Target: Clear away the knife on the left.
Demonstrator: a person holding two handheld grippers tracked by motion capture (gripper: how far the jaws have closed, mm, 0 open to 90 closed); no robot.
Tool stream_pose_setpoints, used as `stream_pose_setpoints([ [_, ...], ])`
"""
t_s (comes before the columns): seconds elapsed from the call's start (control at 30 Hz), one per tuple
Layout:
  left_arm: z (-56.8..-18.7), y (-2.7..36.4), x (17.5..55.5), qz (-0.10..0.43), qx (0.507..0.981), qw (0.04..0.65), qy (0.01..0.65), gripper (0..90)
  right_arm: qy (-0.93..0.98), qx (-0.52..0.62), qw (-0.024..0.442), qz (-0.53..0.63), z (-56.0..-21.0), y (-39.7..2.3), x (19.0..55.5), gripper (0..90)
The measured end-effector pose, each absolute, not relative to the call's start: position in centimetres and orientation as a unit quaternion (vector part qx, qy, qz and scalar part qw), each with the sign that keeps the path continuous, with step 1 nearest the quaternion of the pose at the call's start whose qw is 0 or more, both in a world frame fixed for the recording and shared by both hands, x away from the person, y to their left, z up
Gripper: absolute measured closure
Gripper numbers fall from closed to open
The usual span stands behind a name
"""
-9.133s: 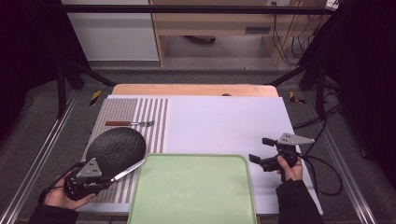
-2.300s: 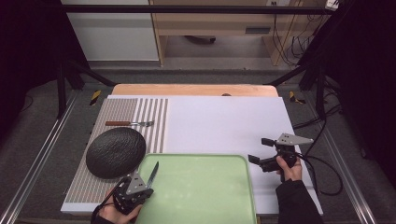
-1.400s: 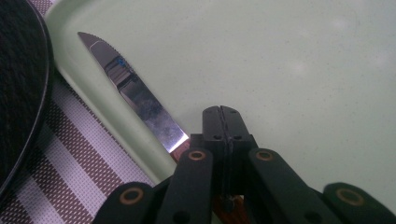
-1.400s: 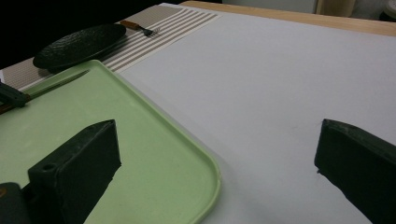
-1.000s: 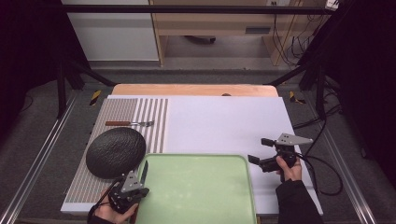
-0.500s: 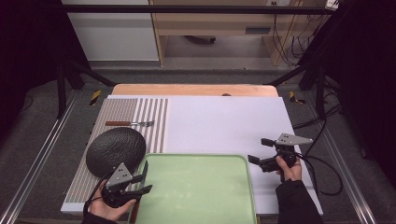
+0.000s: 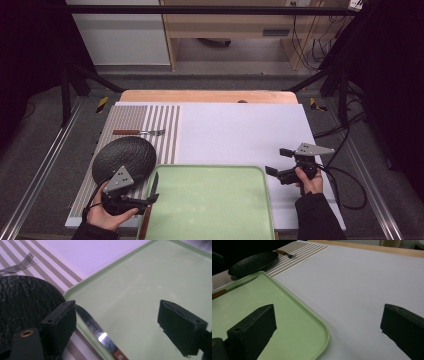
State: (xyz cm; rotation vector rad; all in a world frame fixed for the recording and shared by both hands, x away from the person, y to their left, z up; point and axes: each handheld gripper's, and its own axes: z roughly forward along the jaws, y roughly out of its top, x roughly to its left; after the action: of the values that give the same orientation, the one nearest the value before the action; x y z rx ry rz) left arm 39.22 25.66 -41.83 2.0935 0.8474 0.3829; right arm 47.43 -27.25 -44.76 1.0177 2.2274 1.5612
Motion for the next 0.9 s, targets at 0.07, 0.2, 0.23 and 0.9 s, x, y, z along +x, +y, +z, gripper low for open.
stream_pose_setpoints([
  [0.07,-41.6,25.8,39.5,0.156,0.837,0.405,0.334,10.3,0.761,0.348,0.117,0.534,-44.8,-27.2,47.4,0.3],
  [0.2,-41.0,26.1,40.1,0.169,0.848,0.385,0.323,3.9,0.761,0.349,0.118,0.534,-44.8,-27.2,47.4,0.3],
  [0.23,-40.8,26.3,40.2,0.171,0.849,0.383,0.320,3.2,0.761,0.349,0.117,0.534,-44.8,-27.2,47.4,0.3],
  [0.9,-38.7,28.4,43.5,0.211,0.876,0.339,0.271,0.9,0.759,0.349,0.119,0.536,-44.7,-27.3,47.4,0.3],
])
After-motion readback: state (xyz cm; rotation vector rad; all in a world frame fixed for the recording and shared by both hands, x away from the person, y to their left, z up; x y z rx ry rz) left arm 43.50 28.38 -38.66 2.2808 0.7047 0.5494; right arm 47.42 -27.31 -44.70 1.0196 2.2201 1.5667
